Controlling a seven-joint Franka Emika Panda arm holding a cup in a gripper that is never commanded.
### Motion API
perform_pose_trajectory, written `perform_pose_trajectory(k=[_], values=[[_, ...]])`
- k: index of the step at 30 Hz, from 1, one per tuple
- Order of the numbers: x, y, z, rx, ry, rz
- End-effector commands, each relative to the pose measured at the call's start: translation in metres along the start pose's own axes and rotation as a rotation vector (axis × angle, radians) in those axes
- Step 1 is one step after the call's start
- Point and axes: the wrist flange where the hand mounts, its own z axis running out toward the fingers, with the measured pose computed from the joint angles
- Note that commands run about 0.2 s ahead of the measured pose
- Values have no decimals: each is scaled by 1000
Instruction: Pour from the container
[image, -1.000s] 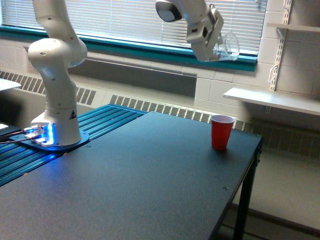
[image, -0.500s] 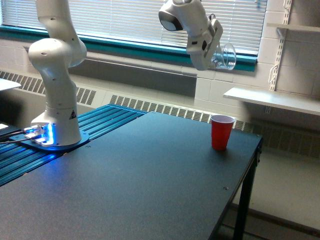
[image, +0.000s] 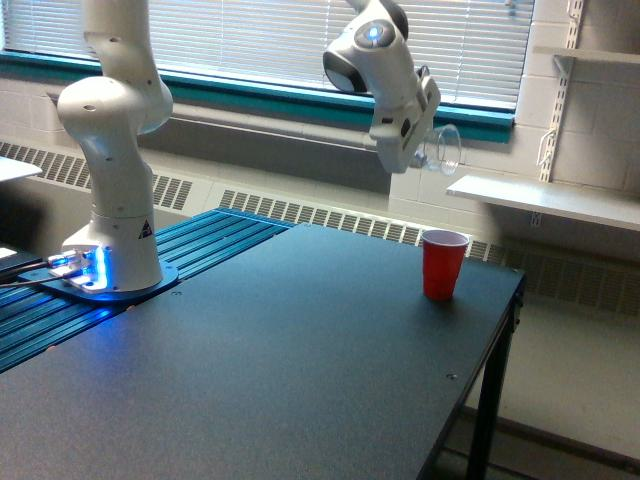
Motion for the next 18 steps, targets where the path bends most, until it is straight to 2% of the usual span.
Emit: perform_pose_trajectory(k=[1, 13, 18], values=[[1, 4, 11, -5, -2, -6], [9, 10, 23, 6, -26, 55], [15, 19, 29, 11, -56, 120]])
